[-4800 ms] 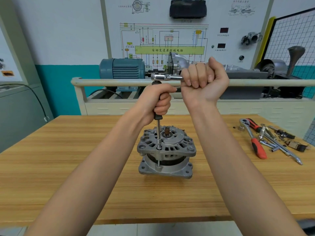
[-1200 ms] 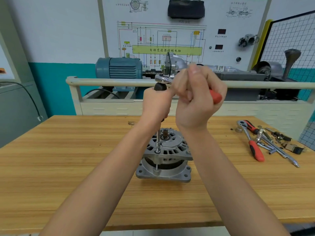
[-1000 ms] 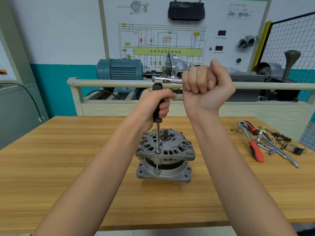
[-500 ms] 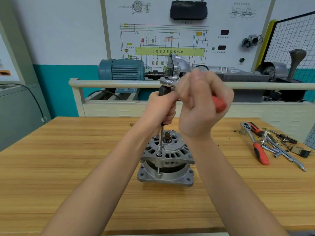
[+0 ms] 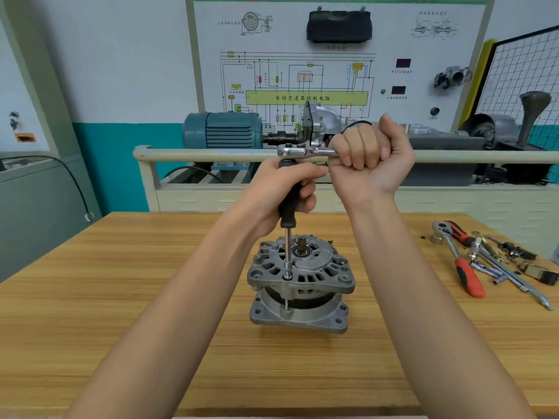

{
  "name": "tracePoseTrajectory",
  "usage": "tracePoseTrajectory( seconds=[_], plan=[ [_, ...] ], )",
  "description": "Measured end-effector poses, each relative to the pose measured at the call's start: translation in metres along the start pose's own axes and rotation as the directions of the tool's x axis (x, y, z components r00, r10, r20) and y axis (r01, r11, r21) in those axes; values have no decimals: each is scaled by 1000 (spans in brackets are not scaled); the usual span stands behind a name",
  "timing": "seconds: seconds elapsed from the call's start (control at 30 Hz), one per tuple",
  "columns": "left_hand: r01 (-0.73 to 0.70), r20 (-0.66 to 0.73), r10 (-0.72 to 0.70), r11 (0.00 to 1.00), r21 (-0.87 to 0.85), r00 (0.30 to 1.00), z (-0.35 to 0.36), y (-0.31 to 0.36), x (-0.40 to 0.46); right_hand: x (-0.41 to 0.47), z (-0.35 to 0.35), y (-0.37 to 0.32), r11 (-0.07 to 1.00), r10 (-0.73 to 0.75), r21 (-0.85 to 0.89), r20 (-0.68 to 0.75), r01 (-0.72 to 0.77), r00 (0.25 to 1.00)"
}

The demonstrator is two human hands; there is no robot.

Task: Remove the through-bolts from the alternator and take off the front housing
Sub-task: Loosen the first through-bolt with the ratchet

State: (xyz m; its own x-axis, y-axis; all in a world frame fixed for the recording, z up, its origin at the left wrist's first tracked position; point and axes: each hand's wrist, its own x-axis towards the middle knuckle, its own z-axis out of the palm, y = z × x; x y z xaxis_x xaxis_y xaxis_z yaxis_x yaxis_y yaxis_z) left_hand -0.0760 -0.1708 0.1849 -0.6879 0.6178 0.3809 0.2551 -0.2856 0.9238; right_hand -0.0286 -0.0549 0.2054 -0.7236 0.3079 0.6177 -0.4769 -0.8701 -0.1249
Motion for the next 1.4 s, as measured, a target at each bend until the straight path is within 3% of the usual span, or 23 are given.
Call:
tracePoseTrajectory(
  seconds=[0.1,0.2,0.3,0.37,0.4,0.47,0.53,0.63,0.73,0.8,0.87,1.0,1.07,1.13,1.2,1.23,1.3,1.4],
  plan=[
    [52,-28,-52,998,-20,998,4,-3,5,-4,2,2,998,-39,-55,29,40,999],
    [57,-83,-60,998,-29,995,7,-6,7,-17,7,8,938,-157,-282,164,199,974],
    [37,-158,-34,999,20,987,9,-7,9,-33,14,29,672,-332,-537,397,510,856],
    [27,-199,-19,999,35,980,10,-6,9,-42,20,43,478,-375,-617,500,625,781],
    [24,-202,-17,999,32,979,11,-5,9,-43,21,46,439,-373,-629,522,641,767],
    [32,-180,-27,999,29,983,7,-7,9,-41,21,45,464,-361,-622,517,630,776],
    [41,-83,-43,999,-21,996,1,-8,9,-35,18,35,601,-337,-570,455,561,824],
    [79,83,-72,993,-89,994,-4,-6,6,-21,12,16,847,-227,-415,284,332,932],
    [138,178,-126,989,-56,976,-7,-4,5,-7,3,2,988,-64,-139,52,71,997],
    [175,191,-165,984,-38,968,-4,-4,6,-2,-1,-2,1000,-3,28,-28,4,1000],
    [182,164,-172,982,-48,971,-2,-5,8,-3,-1,-2,999,-19,36,-36,20,999],
    [172,111,-160,980,-104,981,-4,-7,10,-18,7,9,948,-151,-262,124,179,981],
    [173,69,-167,980,-97,984,-4,-9,11,-28,13,23,808,-270,-450,291,380,918],
    [145,2,-145,987,-66,989,-3,-10,12,-38,18,39,582,-361,-571,456,579,813],
    [97,-38,-98,995,-39,994,-2,-9,12,-44,21,50,440,-376,-606,545,662,749],
    [93,-26,-94,995,-38,995,-3,-9,11,-44,22,51,430,-373,-614,547,662,750],
    [146,61,-142,986,-81,988,-9,-9,10,-40,20,45,518,-369,-605,480,605,796],
    [149,197,-124,982,-115,972,-18,-8,8,-25,15,25,792,-255,-468,329,392,909]
  ],
)
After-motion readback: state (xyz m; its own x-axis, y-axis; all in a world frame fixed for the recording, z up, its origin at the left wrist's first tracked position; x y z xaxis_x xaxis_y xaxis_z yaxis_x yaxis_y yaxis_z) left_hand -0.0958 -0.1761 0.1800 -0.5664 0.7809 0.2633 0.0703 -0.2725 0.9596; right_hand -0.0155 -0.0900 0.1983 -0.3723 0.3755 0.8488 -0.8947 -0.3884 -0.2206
